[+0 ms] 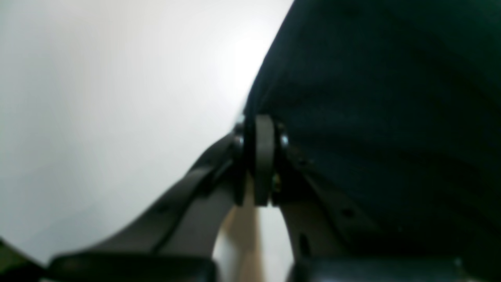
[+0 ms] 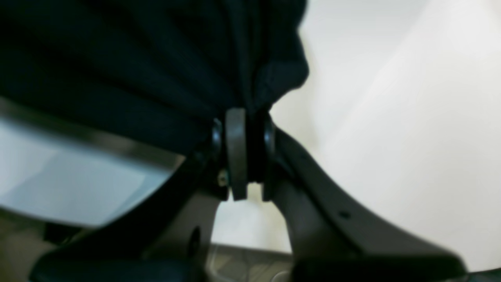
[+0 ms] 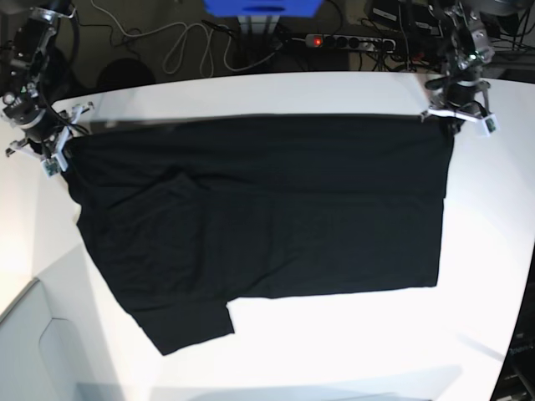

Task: Fold the T-shirt properly
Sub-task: 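Release the shirt and pull both grippers back toward the folded edge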

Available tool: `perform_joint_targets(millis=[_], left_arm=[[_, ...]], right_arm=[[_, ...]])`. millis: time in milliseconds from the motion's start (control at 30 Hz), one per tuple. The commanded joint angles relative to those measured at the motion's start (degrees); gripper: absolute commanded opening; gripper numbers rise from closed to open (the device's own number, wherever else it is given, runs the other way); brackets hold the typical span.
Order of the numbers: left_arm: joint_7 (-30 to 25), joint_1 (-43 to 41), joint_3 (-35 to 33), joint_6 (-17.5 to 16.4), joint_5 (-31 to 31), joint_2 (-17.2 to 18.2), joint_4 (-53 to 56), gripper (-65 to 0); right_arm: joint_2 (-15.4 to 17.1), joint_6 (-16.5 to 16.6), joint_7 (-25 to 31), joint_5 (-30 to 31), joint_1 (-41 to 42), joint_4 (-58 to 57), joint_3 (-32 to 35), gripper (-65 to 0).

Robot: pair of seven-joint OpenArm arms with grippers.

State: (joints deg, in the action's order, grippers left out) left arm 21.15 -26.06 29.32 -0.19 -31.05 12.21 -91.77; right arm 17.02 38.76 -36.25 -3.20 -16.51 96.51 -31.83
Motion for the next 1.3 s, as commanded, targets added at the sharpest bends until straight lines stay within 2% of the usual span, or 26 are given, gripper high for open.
perform_joint_targets(millis=[0,233,400,1000,1100,1233,1267], left_arm=[[-1.59,-0.79,0.44,0.23,0.06,0.76,-0.94,-65.0],[-1.5,-4.57,0.44,0.23,0.06,-1.7,-3.4,-65.0],[-1.41,-7.39,0.35,0.23,0.06,-1.79,-5.51,-65.0],[-1.41,-10.29,0.35,0.14,-0.03,-1.97,-6.04,-65.0],[-1.41,-10.29,0.44,0.14,-0.03,-2.49,-6.04,-65.0],[-1.41,-10.29,0.44,0.14,-0.03,-2.58,-6.04,-64.5],[-1.41,-10.38,0.44,0.32,-0.03,-2.58,-6.04,-60.4]], right_arm=[[0.87,1.24,1.04,0.26,-0.59,1.03,-0.56,-64.8],[-0.09,1.24,1.39,0.26,-6.74,1.12,-1.0,-64.8],[-2.29,1.24,1.48,0.26,-8.67,1.12,-5.75,-64.8],[-1.32,1.24,1.48,0.26,-9.11,1.12,-6.98,-64.1],[-1.32,1.24,1.48,0.26,-9.11,1.12,-7.07,-57.0],[-1.41,1.24,1.48,0.26,-9.03,1.12,-7.07,-39.1],[-1.41,1.24,1.48,0.26,-9.03,1.12,-7.07,-34.5]])
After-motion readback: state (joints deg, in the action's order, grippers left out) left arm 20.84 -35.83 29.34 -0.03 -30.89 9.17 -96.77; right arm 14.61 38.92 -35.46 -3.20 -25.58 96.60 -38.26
